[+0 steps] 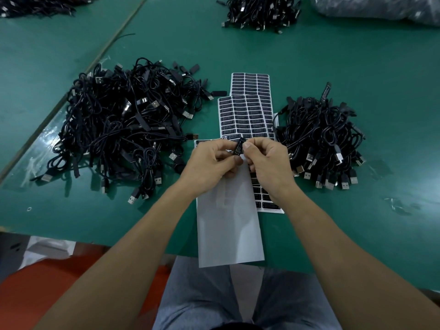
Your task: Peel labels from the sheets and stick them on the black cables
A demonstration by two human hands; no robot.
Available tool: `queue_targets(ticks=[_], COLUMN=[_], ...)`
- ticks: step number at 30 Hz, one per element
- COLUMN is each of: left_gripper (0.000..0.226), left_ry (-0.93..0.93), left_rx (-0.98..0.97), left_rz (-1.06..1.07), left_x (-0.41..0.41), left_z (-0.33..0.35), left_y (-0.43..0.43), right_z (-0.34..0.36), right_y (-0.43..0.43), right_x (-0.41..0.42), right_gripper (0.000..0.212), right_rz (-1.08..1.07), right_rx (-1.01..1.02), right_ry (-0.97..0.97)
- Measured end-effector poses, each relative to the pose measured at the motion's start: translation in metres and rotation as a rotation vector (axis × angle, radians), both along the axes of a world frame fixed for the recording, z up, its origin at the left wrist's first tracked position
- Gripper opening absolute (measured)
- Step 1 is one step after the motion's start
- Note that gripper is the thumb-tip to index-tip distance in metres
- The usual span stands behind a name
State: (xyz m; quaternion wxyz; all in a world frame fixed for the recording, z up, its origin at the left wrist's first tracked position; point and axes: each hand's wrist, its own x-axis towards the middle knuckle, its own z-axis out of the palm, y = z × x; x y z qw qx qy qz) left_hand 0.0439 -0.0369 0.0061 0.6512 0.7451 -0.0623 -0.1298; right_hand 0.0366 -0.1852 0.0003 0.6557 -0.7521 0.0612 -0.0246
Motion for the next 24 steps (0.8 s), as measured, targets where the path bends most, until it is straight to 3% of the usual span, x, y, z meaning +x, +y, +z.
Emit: queue_targets(ticks=[8,12,24], left_gripper=[0.016,0.029,0.026], left_ry=[-0.009,-0.020,0.007], left_rx=[0.016,0.009,-0.005], left_rz=[0.019,0.022,0.026], left_x=[0.0006,-0.0004,-0.0008], left_z=[-0.0025,-0.0015,-0.0003], left_y=[0.0008,0.0003,-0.0008], right_z=[0.0025,0.0047,-0.0001], right_y=[-0.0003,-0.0023,-0.0028], right_x=[-0.0034,-0.0043,-0.0003], right_gripper=[0.024,0.024,0.023], right_rz=[0.062,0.071,0.035], right_rx=[0.068,0.168,0.087], right_ry=[-0.027,-0.025,-0.004])
